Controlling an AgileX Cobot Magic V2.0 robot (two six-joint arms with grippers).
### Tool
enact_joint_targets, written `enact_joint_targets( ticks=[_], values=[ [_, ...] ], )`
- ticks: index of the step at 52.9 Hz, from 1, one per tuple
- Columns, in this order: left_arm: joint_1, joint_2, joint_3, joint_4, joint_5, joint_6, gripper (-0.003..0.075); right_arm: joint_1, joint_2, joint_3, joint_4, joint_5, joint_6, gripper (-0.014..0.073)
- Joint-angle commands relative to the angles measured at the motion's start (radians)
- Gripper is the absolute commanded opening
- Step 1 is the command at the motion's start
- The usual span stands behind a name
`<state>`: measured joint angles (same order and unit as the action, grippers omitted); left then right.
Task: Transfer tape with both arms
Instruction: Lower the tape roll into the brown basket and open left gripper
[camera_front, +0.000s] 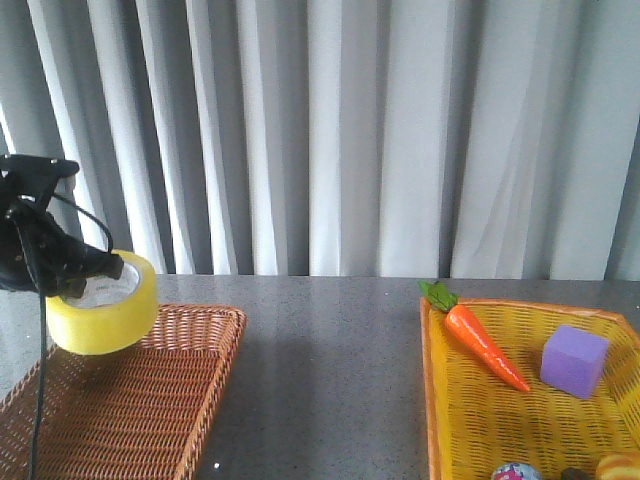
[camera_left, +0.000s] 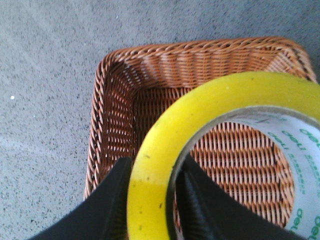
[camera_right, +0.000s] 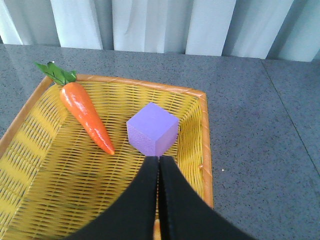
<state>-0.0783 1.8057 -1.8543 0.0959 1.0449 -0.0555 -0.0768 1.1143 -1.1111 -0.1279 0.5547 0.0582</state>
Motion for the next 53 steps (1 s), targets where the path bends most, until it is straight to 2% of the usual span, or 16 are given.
enact_joint_targets(
  ticks=[1, 11, 19, 36, 43, 53],
  values=[
    [0.010, -0.034, 0.033, -0.028, -0.109, -0.002, -0.0006, -0.004, -0.022, -0.029, -0.015, -0.065, -0.011, -0.0008],
    [0.007, 0.032, 0.095, -0.031, -0.141, 0.022, -0.0006, -0.004, -0.022, -0.029, -0.015, -0.067, -0.011, -0.0008],
    [0.007, 0.090, 0.096, -0.030, -0.110, 0.068, -0.0004, -0.004, -0.022, -0.029, -0.015, -0.067, -0.011, -0.0008],
    [0.006, 0.139, 0.095, -0.029, -0.114, 0.076, 0.0017, -0.004, -0.022, -0.029, -0.015, -0.066, -0.011, -0.0008],
    [0.006, 0.148, 0.095, -0.033, -0.118, 0.076, 0.0065, -0.004, -0.022, -0.029, -0.015, -0.066, -0.011, -0.0008],
    [0.006, 0.153, 0.095, -0.037, -0.113, 0.076, 0.0199, -0.004, -0.022, -0.029, -0.015, -0.066, -0.011, -0.0008]
  ],
)
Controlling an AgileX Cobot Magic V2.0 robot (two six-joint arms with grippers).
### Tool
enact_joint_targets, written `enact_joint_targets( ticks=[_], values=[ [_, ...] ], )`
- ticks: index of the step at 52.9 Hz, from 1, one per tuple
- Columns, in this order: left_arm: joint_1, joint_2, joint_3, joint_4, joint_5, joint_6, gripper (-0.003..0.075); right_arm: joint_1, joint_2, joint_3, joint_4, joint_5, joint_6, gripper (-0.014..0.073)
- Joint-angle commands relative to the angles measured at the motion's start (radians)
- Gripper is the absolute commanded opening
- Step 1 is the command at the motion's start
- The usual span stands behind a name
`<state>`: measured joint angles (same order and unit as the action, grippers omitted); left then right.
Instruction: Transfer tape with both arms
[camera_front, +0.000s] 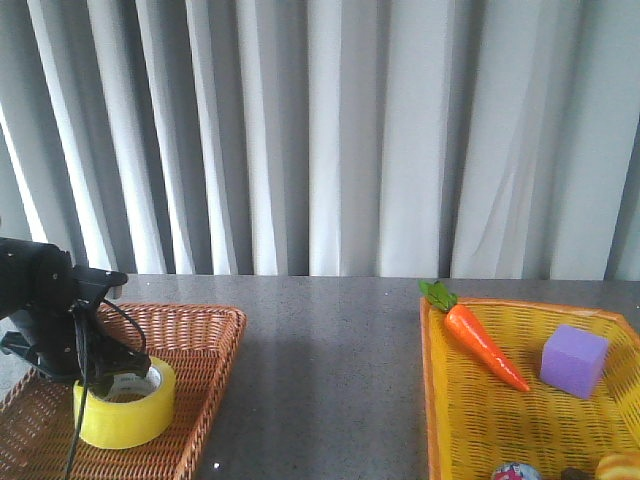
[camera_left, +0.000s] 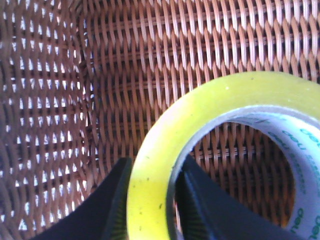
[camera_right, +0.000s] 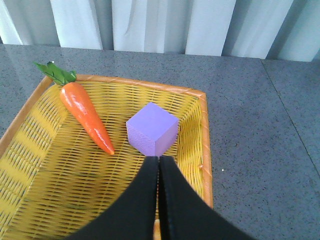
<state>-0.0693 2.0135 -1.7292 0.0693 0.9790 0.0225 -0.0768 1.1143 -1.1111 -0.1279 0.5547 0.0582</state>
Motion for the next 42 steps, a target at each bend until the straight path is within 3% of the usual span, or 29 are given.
enact_joint_targets(
  ticks=[1, 10, 16, 31, 42],
  values=[
    [-0.003, -0.054, -0.030, -0.011, -0.046, -0.002, 0.0220, -0.004, -0.022, -0.029, -0.015, -0.066, -0.011, -0.0008],
    [-0.003, -0.052, -0.030, -0.011, -0.022, -0.002, 0.0380, -0.004, -0.022, -0.029, -0.015, -0.066, -0.011, -0.0008],
    [-0.003, -0.052, -0.030, -0.011, -0.005, -0.002, 0.0441, -0.004, -0.022, -0.029, -0.015, -0.066, -0.011, -0.0008],
    [-0.003, -0.127, -0.071, -0.016, 0.002, -0.005, 0.0447, -0.004, -0.022, -0.029, -0.015, -0.066, -0.011, -0.0008],
    [-0.002, -0.280, -0.140, -0.125, -0.010, -0.014, 0.0421, -0.004, -0.022, -0.029, -0.015, -0.066, -0.011, -0.0008]
  ],
)
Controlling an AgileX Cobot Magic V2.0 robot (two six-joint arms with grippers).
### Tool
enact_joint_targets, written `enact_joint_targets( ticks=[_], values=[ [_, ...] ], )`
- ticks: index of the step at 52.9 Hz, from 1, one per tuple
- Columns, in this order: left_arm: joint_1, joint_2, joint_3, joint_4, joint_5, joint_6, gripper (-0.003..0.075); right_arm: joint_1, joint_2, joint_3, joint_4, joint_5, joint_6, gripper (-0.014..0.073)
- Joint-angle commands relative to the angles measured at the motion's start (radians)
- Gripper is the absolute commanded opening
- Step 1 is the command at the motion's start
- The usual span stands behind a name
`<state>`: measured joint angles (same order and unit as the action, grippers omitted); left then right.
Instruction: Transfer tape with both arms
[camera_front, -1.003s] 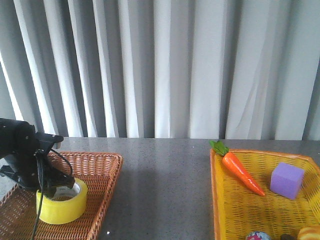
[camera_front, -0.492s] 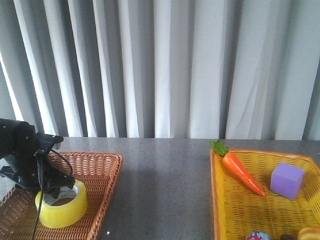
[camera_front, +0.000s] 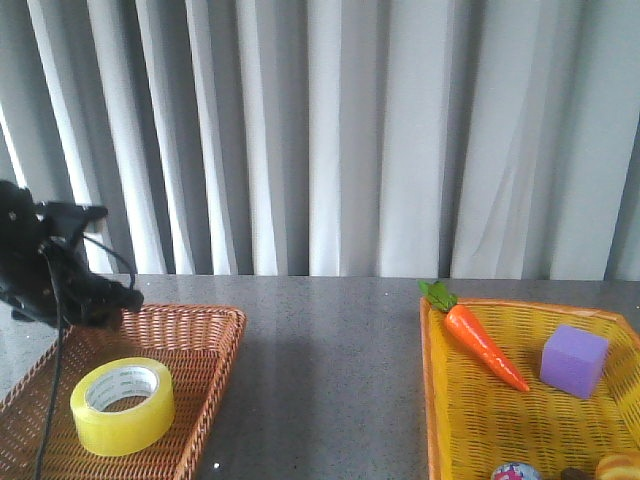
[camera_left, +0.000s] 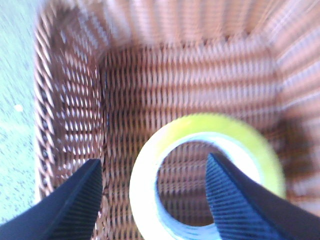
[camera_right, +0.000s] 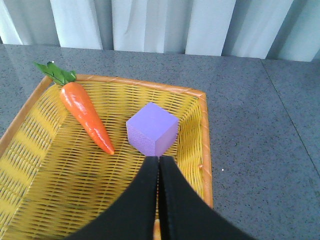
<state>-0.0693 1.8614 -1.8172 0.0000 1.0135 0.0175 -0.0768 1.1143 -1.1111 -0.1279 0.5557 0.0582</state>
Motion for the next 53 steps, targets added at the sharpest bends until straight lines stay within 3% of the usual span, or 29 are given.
enact_joint_targets(
  ticks=[1, 6, 21, 53],
  values=[
    [-0.002, -0.141, -0.052, -0.062, -0.051, -0.009, 0.0414, -0.004, -0.022, -0.029, -0.015, -0.067, -0.011, -0.0008],
    [-0.002, -0.227, -0.052, -0.083, -0.093, -0.008, 0.0358, -0.004, -0.022, -0.029, -0.015, -0.067, -0.011, -0.0008],
    [-0.002, -0.424, -0.051, -0.091, -0.083, 0.055, -0.0008, -0.004, -0.022, -0.029, -0.015, -0.067, -0.011, -0.0008],
    [-0.001, -0.472, -0.051, -0.161, -0.081, 0.070, -0.0007, -0.004, -0.022, -0.029, -0.015, -0.068, -0.011, -0.0008]
  ],
)
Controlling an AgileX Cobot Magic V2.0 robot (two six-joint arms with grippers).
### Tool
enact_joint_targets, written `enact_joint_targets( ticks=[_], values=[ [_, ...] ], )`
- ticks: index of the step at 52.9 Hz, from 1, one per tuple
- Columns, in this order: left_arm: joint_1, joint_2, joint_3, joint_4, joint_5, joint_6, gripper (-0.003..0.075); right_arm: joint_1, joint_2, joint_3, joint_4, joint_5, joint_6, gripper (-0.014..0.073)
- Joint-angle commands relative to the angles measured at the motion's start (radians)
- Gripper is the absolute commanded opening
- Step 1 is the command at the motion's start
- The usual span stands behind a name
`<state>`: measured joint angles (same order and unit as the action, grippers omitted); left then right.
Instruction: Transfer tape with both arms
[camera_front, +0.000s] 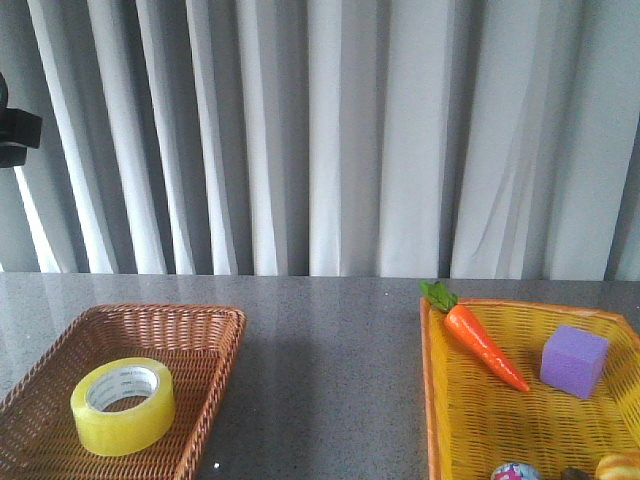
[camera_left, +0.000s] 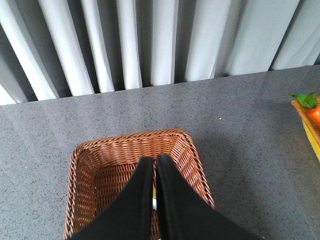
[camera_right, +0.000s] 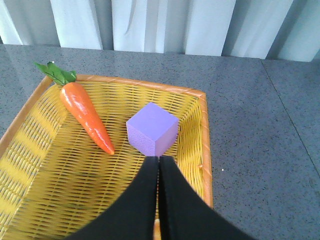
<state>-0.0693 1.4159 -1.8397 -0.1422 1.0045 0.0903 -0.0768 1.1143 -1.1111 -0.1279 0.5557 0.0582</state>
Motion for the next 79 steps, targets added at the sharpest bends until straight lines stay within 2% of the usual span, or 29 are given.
enact_joint_targets(
  ticks=[1, 21, 28, 35, 45, 52, 63, 70, 79],
  values=[
    [-0.001, -0.027, -0.028, -0.018, -0.072, -0.003, -0.0007, -0.004, -0.022, -0.029, -0.015, -0.068, -0.011, -0.0008],
    [-0.001, -0.018, -0.028, -0.004, -0.072, -0.003, -0.0007, -0.004, -0.022, -0.029, -0.015, -0.067, -0.011, -0.0008],
    [-0.002, -0.097, 0.050, 0.039, -0.130, -0.002, -0.0007, -0.004, -0.022, -0.029, -0.015, -0.067, -0.011, -0.0008],
    [-0.002, -0.318, 0.291, 0.097, -0.303, -0.002, -0.0007, -0.004, -0.022, -0.029, -0.015, -0.067, -0.011, -0.0008],
    [-0.002, -0.668, 0.800, 0.103, -0.661, -0.002, -0.0007, -0.004, -0.022, -0.029, -0.015, -0.067, -0.011, -0.0008],
    [0.000, -0.895, 1.144, 0.079, -0.822, -0.002, -0.0007, -0.004, -0.022, -0.029, -0.015, -0.067, -0.011, -0.0008],
    [0.072, -1.198, 1.568, 0.022, -0.914, -0.054, -0.0007, -0.004, -0.022, -0.029, -0.015, -0.067, -0.011, -0.0008],
    [0.120, -1.338, 1.725, 0.018, -0.925, -0.123, -0.0007, -0.004, -0.022, -0.029, -0.015, -0.067, -0.011, -0.0008],
    [0.121, -1.447, 1.845, 0.035, -0.981, -0.131, -0.0007, -0.004, -0.022, -0.029, -0.015, -0.068, -0.011, -0.0008]
  ],
)
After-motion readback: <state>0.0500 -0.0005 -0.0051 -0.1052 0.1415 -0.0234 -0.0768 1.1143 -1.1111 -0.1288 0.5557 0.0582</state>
